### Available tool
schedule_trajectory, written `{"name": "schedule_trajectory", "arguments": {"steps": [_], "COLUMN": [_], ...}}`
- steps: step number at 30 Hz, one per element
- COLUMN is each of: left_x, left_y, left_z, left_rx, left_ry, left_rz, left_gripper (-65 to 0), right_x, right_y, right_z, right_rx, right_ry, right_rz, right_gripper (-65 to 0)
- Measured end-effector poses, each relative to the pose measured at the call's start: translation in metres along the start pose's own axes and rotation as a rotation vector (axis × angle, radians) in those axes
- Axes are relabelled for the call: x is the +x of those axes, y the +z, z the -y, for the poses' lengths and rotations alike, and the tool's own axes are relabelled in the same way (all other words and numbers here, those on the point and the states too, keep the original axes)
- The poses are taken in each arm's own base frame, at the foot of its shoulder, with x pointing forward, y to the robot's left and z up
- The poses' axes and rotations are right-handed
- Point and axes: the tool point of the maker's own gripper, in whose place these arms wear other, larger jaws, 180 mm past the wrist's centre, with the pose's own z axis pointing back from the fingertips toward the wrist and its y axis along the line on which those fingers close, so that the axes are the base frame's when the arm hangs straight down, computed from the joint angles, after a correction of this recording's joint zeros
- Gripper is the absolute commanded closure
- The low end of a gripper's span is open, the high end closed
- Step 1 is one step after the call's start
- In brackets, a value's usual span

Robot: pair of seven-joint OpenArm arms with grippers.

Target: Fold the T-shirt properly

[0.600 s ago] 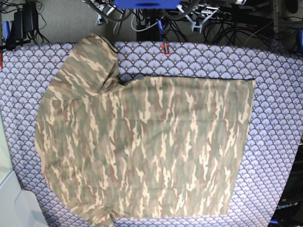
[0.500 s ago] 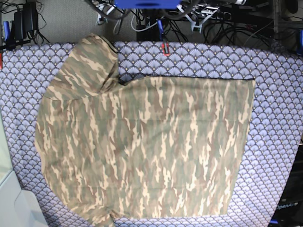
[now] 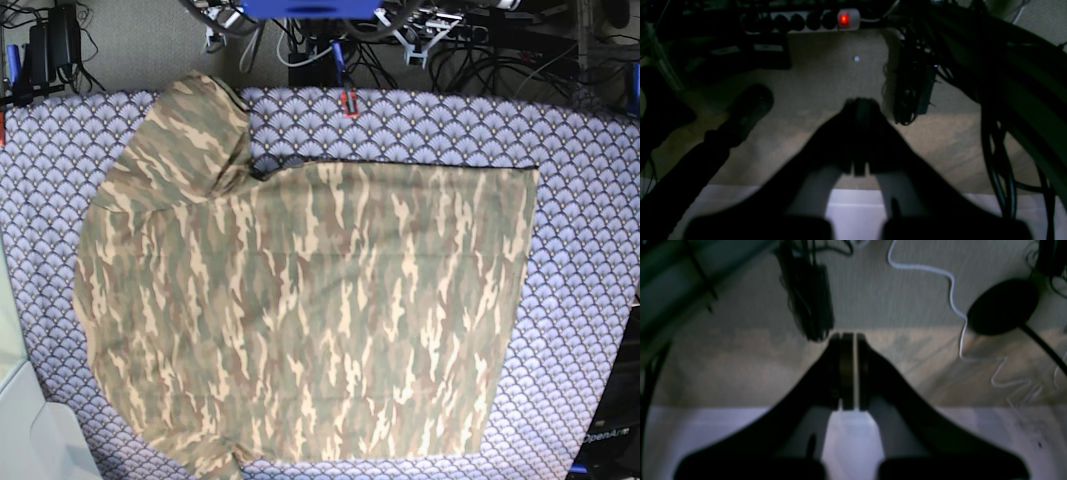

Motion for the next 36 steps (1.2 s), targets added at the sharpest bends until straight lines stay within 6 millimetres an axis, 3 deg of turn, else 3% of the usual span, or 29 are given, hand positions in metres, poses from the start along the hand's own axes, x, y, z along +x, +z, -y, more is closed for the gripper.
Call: {"name": "schedule_trajectory", "arguments": {"steps": [5,19,24,27,31,36], "left_x": [-0.002,-0.013,-0.039,-0.048,-0.048,-0.048], "left_y": [0.000,0.000,0.002,0.003,0.008,0.026], "left_z": [0.001,0.001,0.000,0.000,-0.016,-0.012], "left_rx": [-0.001,-0.002,-0.001,-0.002,0.021,0.012], "left_ry": [0.001,0.000,0.000,-0.008,-0.017,-0.026], "left_rz": [-0.003,-0.019,-0.049,-0.025,0.034,0.146], "left_gripper": [-0.3,-0.3,-0.3,-0.3,-0.3,-0.3], "right_x": [0.014,0.008,0.006,0.000,-0.009,0.004], "right_y": [0.001,0.001,0.002,0.007,0.022,0.052], "right_z": [0.000,0.000,0.001,0.004,0.009,0.012], "right_rx": [0.001,0.000,-0.002,-0.007,-0.014,-0.019], "right_ry": [0.001,0.003,0.004,0.000,0.001,0.004], "right_rz": [0.017,0.012,0.071,0.132,0.198,0.323], "right_gripper": [0.0,0.0,0.0,0.0,0.0,0.0]}}
